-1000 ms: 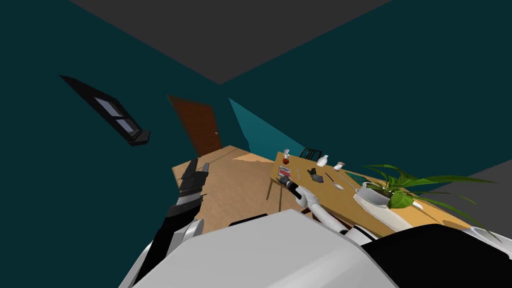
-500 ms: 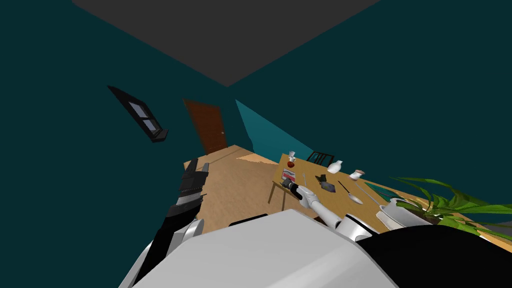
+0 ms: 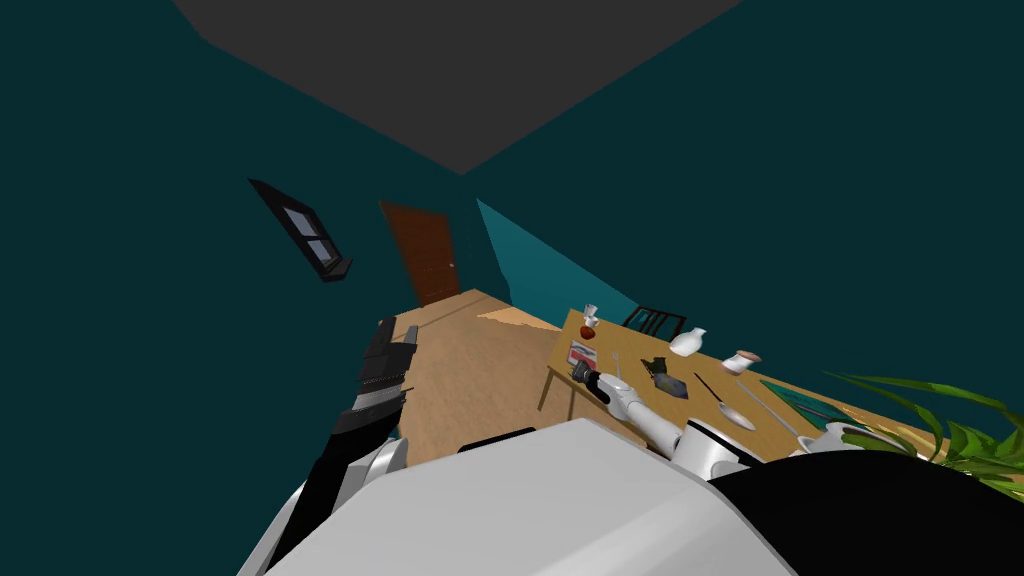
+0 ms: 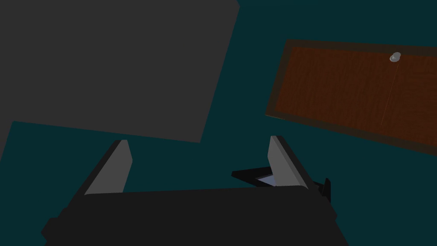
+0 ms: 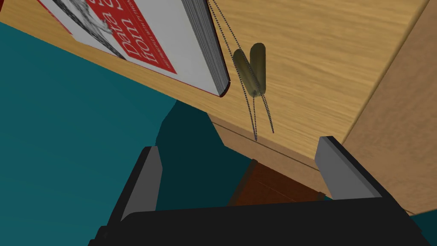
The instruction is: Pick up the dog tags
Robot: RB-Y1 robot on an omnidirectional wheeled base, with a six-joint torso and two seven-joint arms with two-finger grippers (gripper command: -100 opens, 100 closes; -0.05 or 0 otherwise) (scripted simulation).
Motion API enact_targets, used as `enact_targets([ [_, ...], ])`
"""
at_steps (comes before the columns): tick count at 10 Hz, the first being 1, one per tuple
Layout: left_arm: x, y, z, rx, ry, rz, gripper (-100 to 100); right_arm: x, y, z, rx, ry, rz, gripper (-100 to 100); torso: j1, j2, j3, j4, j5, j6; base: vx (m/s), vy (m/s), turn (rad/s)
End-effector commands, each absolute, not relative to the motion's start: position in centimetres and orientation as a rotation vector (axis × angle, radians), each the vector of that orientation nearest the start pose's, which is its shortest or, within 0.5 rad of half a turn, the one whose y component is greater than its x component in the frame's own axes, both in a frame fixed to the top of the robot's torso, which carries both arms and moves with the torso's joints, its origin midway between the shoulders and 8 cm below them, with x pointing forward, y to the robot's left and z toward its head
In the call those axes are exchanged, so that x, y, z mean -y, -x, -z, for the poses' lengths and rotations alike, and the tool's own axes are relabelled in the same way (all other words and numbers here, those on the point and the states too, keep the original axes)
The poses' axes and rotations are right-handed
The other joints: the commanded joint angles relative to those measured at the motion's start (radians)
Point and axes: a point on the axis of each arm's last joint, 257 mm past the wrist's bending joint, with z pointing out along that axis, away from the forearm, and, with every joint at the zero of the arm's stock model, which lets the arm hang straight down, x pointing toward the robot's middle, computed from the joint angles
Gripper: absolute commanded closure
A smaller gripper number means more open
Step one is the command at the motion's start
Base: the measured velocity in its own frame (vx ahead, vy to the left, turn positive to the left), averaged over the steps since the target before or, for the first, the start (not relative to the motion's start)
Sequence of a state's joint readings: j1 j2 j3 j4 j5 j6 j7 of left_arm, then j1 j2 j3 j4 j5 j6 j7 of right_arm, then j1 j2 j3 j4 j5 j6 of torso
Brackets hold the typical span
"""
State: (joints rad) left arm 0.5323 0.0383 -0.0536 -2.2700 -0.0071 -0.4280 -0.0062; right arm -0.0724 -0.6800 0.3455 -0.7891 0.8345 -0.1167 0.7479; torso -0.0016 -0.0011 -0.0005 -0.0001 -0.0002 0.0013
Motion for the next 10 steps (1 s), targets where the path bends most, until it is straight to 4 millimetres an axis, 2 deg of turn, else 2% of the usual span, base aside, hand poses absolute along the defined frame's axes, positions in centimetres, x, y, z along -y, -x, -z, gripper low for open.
enact_targets([
  [1, -26.3, -35.7, 0.6, -0.730, 0.721, 1.308, 0, 50.4, -39.3, 49.9, -2.239, 0.827, 0.535, -100, 0.000, 0.000, 0.000, 0.000, 0.000, 0.000, 0.007, -0.008, 0.036],
  [2, -26.3, -35.7, 0.6, -0.730, 0.721, 1.308, 0, 50.4, -39.3, 49.9, -2.239, 0.827, 0.535, -100, 0.000, 0.000, 0.000, 0.000, 0.000, 0.000, 0.004, -0.007, 0.017],
  [3, -26.3, -35.7, 0.6, -0.730, 0.721, 1.308, 0, 50.7, -38.4, 50.6, -2.255, 0.848, 0.542, -100, 0.001, 0.000, 0.000, 0.000, 0.000, 0.000, 0.004, -0.007, 0.028],
  [5, -26.3, -35.7, 0.6, -0.730, 0.721, 1.308, 0, 50.6, -38.5, 50.5, -2.254, 0.841, 0.542, -100, 0.001, 0.000, 0.000, 0.000, 0.000, 0.000, 0.001, -0.003, 0.006],
  [6, -26.3, -35.7, 0.6, -0.730, 0.721, 1.308, 0, 50.6, -38.5, 50.5, -2.254, 0.844, 0.542, 0, 0.001, 0.001, 0.000, 0.000, 0.000, 0.000, 0.000, 0.000, 0.000],
  [7, -26.3, -35.7, 0.6, -0.730, 0.721, 1.308, 0, 49.3, -38.6, 51.1, -2.253, 0.845, 0.542, -100, 0.001, 0.001, 0.000, 0.000, 0.000, 0.000, 0.017, -0.053, -0.009],
  [10, -26.3, -35.7, 0.6, -0.730, 0.721, 1.308, 0, 47.4, -38.8, 52.1, -2.252, 0.846, 0.541, -100, -0.004, -0.002, -0.001, 0.000, -0.001, 0.000, 0.043, -0.078, 0.001],
])
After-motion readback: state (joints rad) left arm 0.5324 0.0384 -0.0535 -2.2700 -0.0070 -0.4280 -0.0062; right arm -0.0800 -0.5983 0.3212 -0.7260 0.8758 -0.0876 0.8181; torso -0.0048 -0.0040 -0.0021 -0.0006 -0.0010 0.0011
